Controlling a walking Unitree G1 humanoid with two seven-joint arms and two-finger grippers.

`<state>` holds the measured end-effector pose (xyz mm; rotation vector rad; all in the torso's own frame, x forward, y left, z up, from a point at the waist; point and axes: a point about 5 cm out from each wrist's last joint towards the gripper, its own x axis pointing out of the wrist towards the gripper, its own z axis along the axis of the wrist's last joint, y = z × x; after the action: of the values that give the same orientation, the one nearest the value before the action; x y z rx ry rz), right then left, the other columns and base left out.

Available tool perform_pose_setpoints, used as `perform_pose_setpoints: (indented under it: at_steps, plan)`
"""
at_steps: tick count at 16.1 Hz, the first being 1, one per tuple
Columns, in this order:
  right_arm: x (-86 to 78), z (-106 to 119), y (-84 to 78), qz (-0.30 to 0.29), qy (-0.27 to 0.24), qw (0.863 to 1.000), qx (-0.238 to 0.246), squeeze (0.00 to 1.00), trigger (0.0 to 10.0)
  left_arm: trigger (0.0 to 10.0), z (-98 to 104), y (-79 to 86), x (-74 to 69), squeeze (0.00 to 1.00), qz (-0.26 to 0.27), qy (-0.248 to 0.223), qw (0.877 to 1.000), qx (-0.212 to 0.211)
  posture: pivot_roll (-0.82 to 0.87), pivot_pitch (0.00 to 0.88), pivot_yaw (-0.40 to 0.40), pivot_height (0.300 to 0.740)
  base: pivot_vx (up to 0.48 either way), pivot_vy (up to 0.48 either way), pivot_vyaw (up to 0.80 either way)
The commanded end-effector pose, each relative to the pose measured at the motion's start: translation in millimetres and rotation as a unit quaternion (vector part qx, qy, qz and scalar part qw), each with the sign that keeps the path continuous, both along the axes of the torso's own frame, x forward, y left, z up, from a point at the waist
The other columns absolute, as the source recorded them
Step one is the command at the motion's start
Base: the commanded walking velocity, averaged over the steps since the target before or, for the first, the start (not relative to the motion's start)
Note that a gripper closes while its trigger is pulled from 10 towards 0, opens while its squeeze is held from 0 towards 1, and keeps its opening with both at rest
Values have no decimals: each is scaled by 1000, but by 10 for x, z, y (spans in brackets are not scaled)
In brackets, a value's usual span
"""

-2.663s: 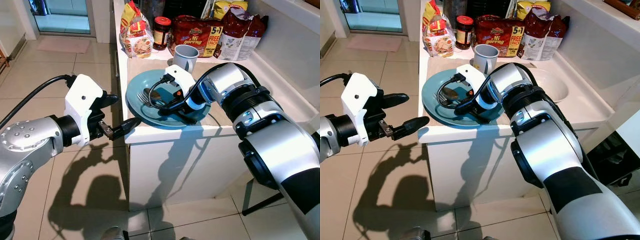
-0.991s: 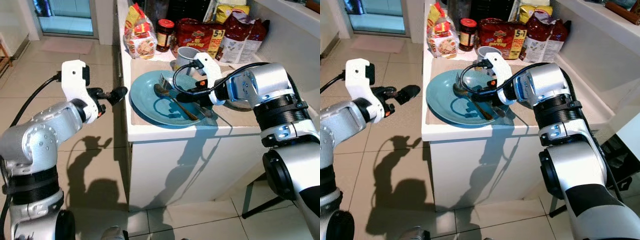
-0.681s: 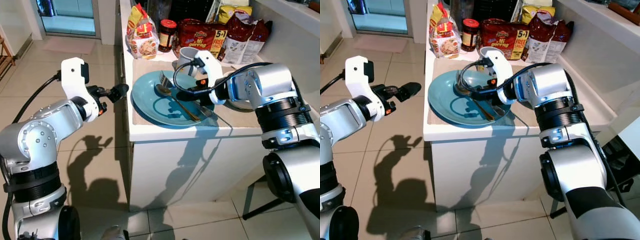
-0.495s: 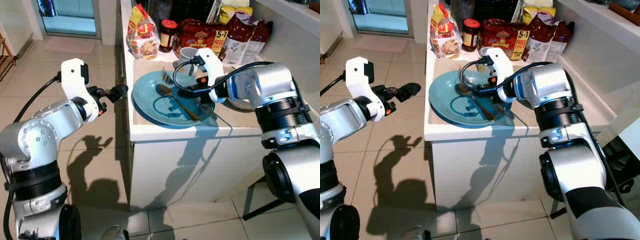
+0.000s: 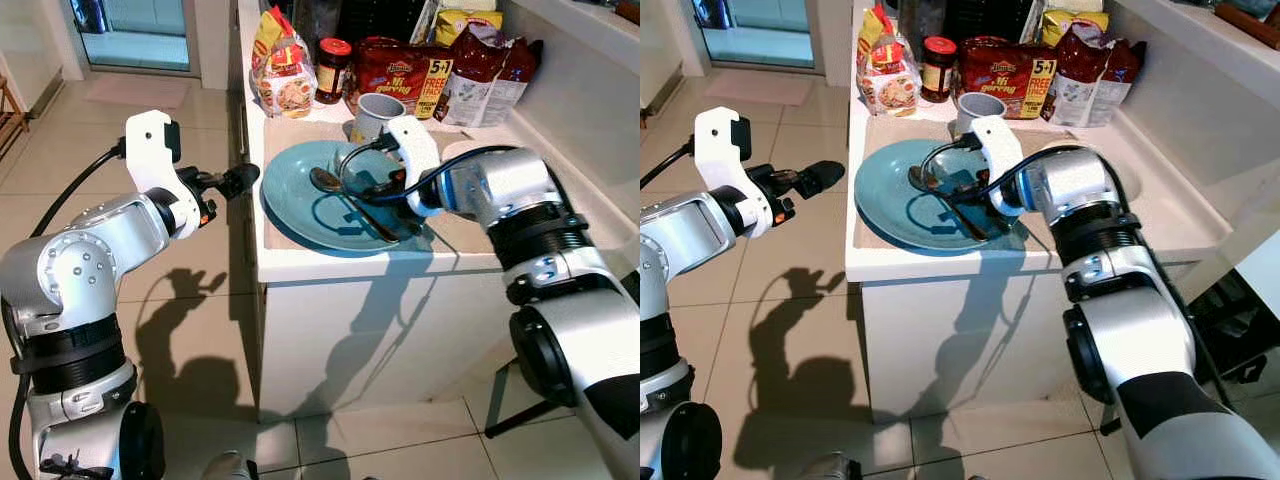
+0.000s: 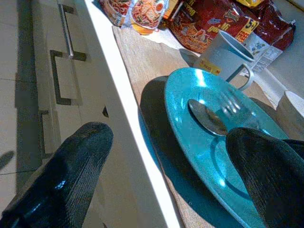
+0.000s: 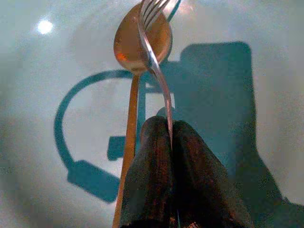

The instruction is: Setting the table

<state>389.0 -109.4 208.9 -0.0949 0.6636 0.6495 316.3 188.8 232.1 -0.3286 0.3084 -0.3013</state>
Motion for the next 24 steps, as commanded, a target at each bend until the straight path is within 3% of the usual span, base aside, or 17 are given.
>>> perform_pose_setpoints:
  at_steps: [1, 2, 3, 4, 5, 10, 14, 18, 21, 24]
  plan:
    - [47, 68, 4, -6, -18, 1000, -8, 0, 10000, 10000, 36, -29, -3, 0, -10, -4, 1000, 0, 10, 36, -131, 740, 0, 0, 0]
    - [56, 64, 14, -7, -19, 1000, -7, 0, 10000, 10000, 39, -30, 0, 0, -10, -4, 1000, 0, 10, 35, -131, 740, 0, 0, 0]
    - [71, 71, 35, -7, -24, 1000, -2, 596, 10000, 10000, 47, -35, 7, 0, -12, -5, 1000, 0, 11, 36, -131, 740, 0, 0, 0]
    - [90, 76, 68, -8, -30, 1000, 5, 737, 10000, 10000, 60, -44, 17, 0, -13, -7, 1000, 1, 14, 35, -133, 740, 0, 0, 0]
    - [94, 69, 81, -8, -32, 999, 5, 784, 10000, 10000, 65, -48, 19, 0, -15, -8, 1000, 1, 14, 35, -133, 740, 0, 0, 0]
    - [96, 13, 151, 7, -28, 1000, -4, 831, 10000, 10000, 75, -50, 18, 0, -17, -10, 1000, 1, 16, 34, -135, 740, 0, 0, 0]
    - [96, 25, 175, 27, -35, 999, -6, 945, 10000, 10000, 69, -53, 7, 0, -20, -10, 1000, 1, 16, 35, -135, 740, 0, 0, 0]
    - [130, 82, 187, 28, -67, 997, -12, 929, 10000, 10000, 88, -71, -2, 0, -27, -15, 1000, 2, 19, 35, -135, 740, 0, 0, 0]
    - [171, 144, 155, 16, -102, 993, -49, 914, 10000, 10000, 90, -78, 0, 0, -32, -16, 999, 4, 19, 28, -133, 740, 0, 0, 0]
    - [156, 239, 263, 28, -91, 995, 17, 902, 10000, 10000, 95, -100, 11, 0, -36, -17, 999, 3, 20, 21, -131, 740, 0, 0, 0]
